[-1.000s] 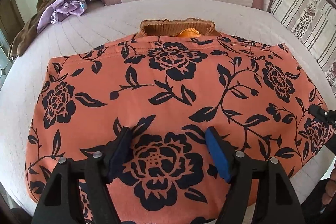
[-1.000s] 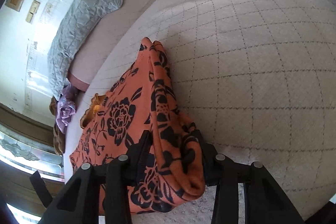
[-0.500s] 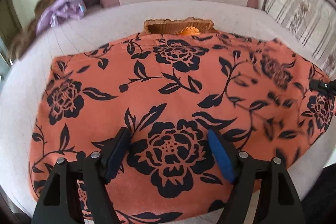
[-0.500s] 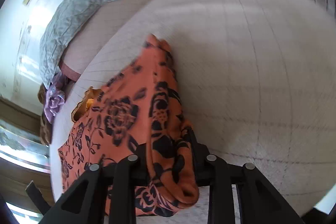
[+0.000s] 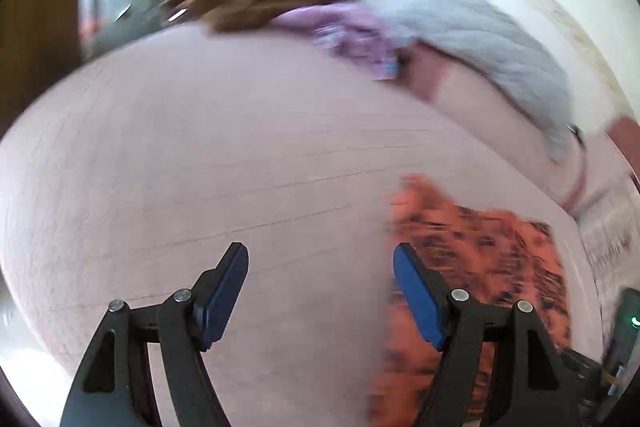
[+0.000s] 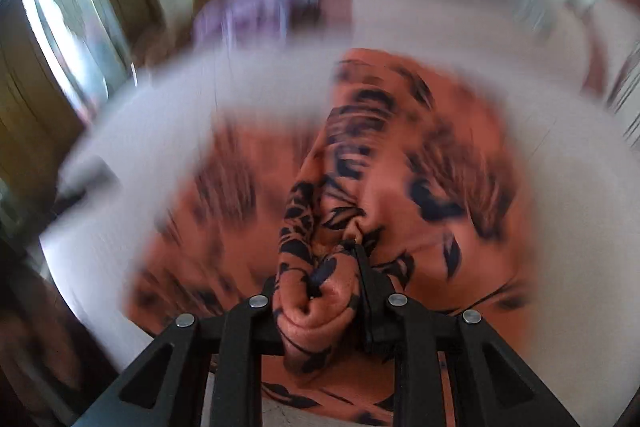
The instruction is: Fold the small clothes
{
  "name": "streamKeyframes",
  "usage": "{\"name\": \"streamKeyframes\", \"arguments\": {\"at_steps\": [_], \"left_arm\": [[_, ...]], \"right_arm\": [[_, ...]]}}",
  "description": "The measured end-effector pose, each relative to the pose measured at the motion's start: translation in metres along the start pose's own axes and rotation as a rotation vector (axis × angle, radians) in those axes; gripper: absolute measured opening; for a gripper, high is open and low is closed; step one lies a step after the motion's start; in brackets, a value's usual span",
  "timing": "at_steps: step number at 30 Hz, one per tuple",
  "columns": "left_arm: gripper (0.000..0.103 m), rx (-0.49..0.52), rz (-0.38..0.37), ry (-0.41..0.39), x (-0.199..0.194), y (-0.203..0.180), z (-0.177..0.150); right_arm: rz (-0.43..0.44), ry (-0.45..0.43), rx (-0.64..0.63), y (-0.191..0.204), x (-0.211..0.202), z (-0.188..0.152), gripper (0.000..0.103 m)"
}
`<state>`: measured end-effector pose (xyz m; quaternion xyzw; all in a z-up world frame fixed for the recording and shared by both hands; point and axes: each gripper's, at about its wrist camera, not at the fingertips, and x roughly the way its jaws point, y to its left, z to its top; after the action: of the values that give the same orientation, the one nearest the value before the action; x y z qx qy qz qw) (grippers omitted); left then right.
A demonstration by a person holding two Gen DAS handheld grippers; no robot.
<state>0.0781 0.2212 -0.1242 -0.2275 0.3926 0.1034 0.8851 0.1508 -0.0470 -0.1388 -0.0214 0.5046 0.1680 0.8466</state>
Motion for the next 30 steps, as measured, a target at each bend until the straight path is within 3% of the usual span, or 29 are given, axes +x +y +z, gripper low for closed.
{"name": "streamKeyframes", "arguments": {"at_steps": [3, 8, 10, 12, 14, 16, 19, 23, 25, 28, 30], "left_arm": [[0.074, -0.123, -0.029, 0.016, 0.005, 0.027, 0.0], [0.074, -0.11, -0.081, -0.027, -0.001, 0.021, 0.003], [0.074, -0.115, -0.085, -0.03, 0.0, 0.023, 0.003], [0.074, -0.131, -0.085, -0.021, 0.003, 0.027, 0.007], [0.074, -0.147, -0.085, -0.005, 0.007, 0.032, 0.007], [0.074, -0.147, -0.083, 0.006, 0.008, 0.034, 0.006], [0.074, -0.141, -0.085, 0.001, 0.009, 0.033, 0.006], [0.074, -0.129, -0.121, -0.012, 0.005, 0.028, 0.006], [0.074, -0.127, -0.165, -0.014, 0.003, 0.026, 0.006], [0.074, -0.117, -0.286, -0.012, -0.002, 0.019, 0.009], [0.074, -0.109, -0.371, 0.042, 0.004, 0.01, 0.01]], "right_arm": [[0.02, -0.049, 0.052, 0.001, -0.014, 0.01, 0.024], [0.049, -0.25, 0.05, 0.02, -0.086, 0.058, 0.022], [0.091, -0.278, 0.025, 0.043, -0.09, 0.063, 0.022], [0.121, -0.245, -0.019, 0.066, -0.071, 0.051, 0.022], [0.11, -0.114, -0.09, 0.09, -0.018, 0.029, 0.022], [0.11, 0.008, -0.081, 0.091, 0.027, 0.012, 0.022], [0.139, -0.055, -0.033, 0.085, 0.012, 0.017, 0.021], [0.165, -0.217, -0.064, 0.091, -0.041, 0.042, 0.021], [0.194, -0.188, -0.082, 0.105, -0.034, 0.036, 0.021], [0.172, -0.035, -0.122, 0.106, 0.025, 0.01, 0.021], [0.223, -0.056, -0.062, 0.091, 0.03, 0.002, 0.021]]}}
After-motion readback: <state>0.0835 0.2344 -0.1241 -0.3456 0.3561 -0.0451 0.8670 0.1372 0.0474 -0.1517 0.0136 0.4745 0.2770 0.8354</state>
